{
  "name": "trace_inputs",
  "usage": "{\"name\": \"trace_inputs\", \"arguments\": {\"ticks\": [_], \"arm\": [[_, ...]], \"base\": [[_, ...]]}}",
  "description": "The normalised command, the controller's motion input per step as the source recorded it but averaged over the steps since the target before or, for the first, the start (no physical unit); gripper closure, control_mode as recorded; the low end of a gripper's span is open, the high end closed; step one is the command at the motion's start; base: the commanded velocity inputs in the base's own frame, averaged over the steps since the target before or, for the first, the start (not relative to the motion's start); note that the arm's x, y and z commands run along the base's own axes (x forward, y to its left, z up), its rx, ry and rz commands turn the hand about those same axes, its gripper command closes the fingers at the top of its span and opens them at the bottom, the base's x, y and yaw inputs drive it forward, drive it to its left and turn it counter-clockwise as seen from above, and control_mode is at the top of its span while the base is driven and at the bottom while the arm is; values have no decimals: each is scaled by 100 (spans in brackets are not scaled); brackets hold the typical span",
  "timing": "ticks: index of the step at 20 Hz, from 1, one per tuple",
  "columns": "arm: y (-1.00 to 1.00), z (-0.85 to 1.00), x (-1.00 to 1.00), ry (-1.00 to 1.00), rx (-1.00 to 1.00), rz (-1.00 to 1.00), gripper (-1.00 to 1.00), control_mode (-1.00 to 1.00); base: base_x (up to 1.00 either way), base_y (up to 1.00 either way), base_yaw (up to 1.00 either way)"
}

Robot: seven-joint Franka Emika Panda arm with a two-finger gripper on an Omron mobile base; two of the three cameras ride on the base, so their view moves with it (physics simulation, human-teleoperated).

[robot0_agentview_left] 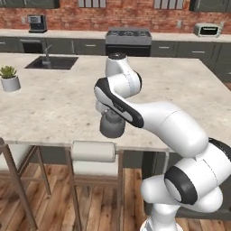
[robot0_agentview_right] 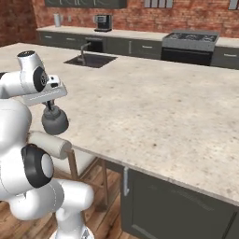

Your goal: The kettle is done boiling. Turn off the stove, then wait for 300 timesteps before moving the kettle to the dining table.

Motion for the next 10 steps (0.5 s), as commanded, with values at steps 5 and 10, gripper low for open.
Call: {"name": "trace_inputs", "arguments": {"ticks": [5,10], "arm": [[0,0,0,0,0,0,100,100],[0,0,0,0,0,0,100,100]], "base": [[38,49,-34],[35,38,-31]]}}
